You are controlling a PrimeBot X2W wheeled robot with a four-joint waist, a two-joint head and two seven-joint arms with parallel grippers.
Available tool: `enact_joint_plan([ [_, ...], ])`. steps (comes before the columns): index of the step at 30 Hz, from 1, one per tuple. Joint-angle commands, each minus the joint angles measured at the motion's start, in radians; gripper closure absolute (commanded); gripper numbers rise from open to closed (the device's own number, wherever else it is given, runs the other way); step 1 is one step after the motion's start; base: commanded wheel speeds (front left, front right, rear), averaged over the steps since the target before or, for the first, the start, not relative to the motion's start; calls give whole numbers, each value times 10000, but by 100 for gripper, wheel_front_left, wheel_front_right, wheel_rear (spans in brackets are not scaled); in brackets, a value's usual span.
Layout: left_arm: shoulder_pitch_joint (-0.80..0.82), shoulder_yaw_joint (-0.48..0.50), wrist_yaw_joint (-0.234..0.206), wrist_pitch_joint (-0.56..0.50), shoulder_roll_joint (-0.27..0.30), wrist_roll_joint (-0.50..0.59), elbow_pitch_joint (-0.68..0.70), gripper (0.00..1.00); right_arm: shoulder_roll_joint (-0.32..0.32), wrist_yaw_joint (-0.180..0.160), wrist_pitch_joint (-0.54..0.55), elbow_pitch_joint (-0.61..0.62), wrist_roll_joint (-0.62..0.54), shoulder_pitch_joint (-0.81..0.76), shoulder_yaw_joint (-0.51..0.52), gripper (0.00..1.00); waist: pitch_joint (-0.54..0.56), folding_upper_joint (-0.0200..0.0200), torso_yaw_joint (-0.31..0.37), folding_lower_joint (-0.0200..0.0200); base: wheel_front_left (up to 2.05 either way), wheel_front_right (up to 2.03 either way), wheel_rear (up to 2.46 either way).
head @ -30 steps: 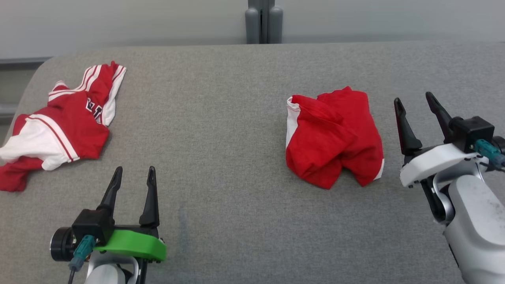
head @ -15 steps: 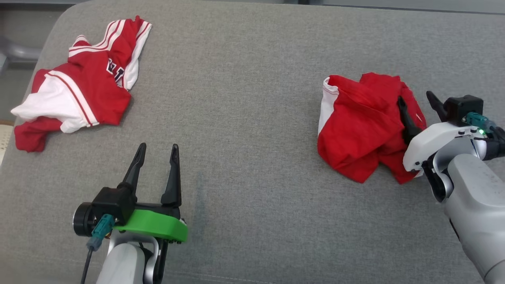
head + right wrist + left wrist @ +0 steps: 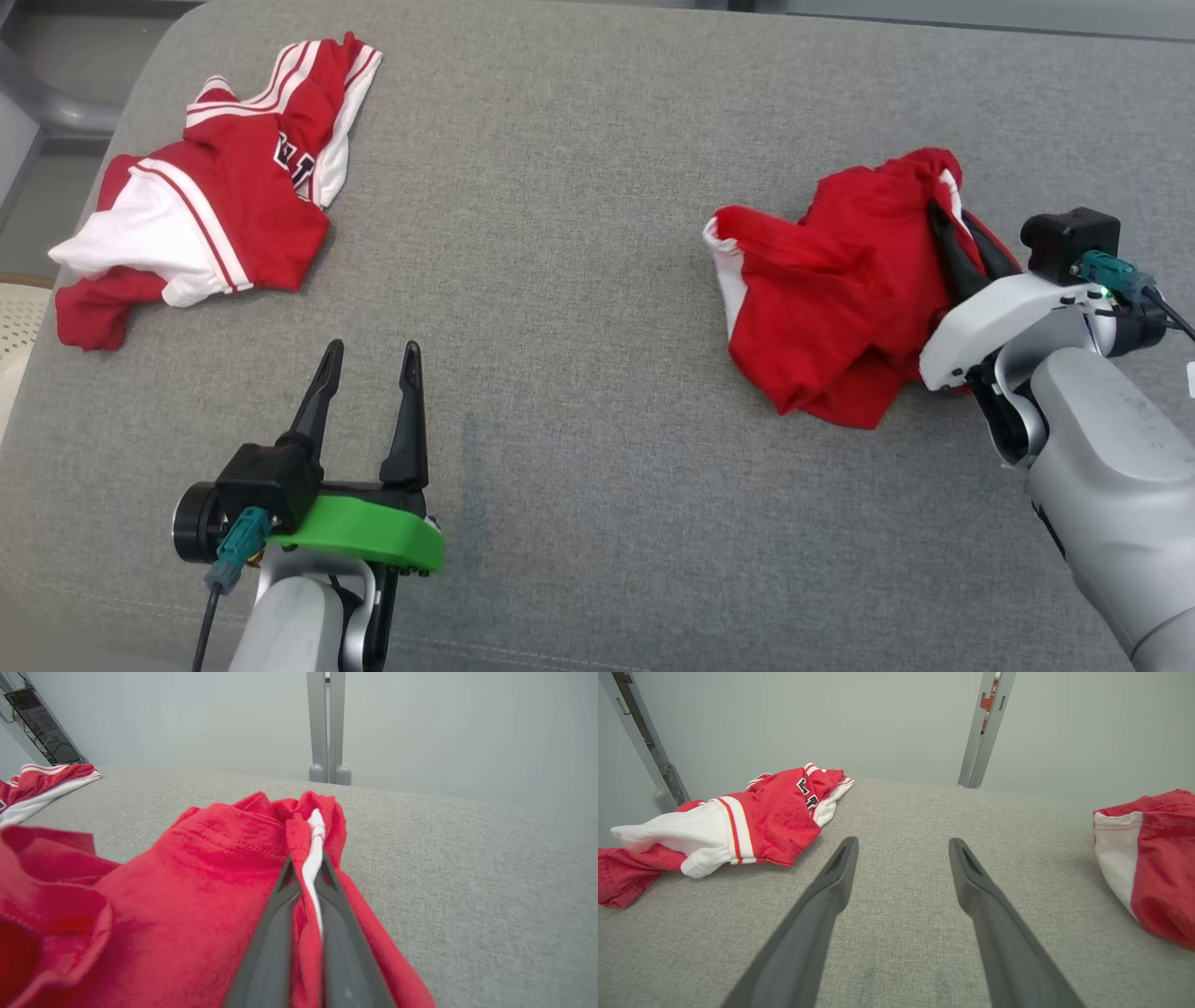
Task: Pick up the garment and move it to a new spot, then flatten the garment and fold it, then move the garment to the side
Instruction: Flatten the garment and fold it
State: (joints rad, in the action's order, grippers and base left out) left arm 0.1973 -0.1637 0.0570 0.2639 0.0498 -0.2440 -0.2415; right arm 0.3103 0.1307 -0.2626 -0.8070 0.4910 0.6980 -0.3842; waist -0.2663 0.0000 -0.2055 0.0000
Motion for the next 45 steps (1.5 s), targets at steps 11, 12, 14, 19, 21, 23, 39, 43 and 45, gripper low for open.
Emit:
enact_joint_plan([
  [11, -435, 187, 14, 9, 15, 38, -40, 0, -902, -1, -32, 2867, -1364, -1619, -782, 100, 875, 0, 63, 0, 0, 0, 0],
  [12, -494, 212, 23, 9, 15, 40, -30, 0, -974, -1, -32, 3024, -1413, -1836, -1026, 100, 918, 0, 46, 0, 0, 0, 0],
  [14, -566, 254, 32, 9, 15, 37, -18, 0, -1096, -1, -32, 3226, -1507, -2218, -1501, 100, 974, 0, 20, 0, 0, 0, 0],
  [19, -673, 263, 16, 9, 15, -24, -13, 0, -1150, -2, -33, 3276, -1378, -2971, -2618, 0, 1065, 0, -37, 0, 0, 0, 0],
  [21, -718, 280, -21, 9, 15, -53, -23, 0, -1236, -1, -33, 3386, -1221, -3179, -2744, 0, 1110, 0, -30, 0, 0, 0, 0],
  [23, -778, 326, -58, 9, 15, -65, -7, 0, -1248, -1, -33, 3646, -1149, -3315, -2745, 0, 1170, 0, 25, 0, 0, 0, 0],
  [39, -956, 351, 28, 9, 15, -20, 52, 0, -327, -1, -33, 4298, -1451, -3587, -855, 0, 1345, 0, 168, 0, 0, 0, 0],
  [43, -848, 263, -28, 9, 15, -107, 38, 0, -294, -1, -31, 3359, -1266, -3208, -1397, 0, 1218, 0, 15, 0, 0, 0, 0],
  [45, -807, 236, -59, 9, 15, -118, 28, 0, -339, -1, 18, 2845, -1034, -2967, -1749, 0, 1171, 0, -37, 0, 0, 0, 0],
])
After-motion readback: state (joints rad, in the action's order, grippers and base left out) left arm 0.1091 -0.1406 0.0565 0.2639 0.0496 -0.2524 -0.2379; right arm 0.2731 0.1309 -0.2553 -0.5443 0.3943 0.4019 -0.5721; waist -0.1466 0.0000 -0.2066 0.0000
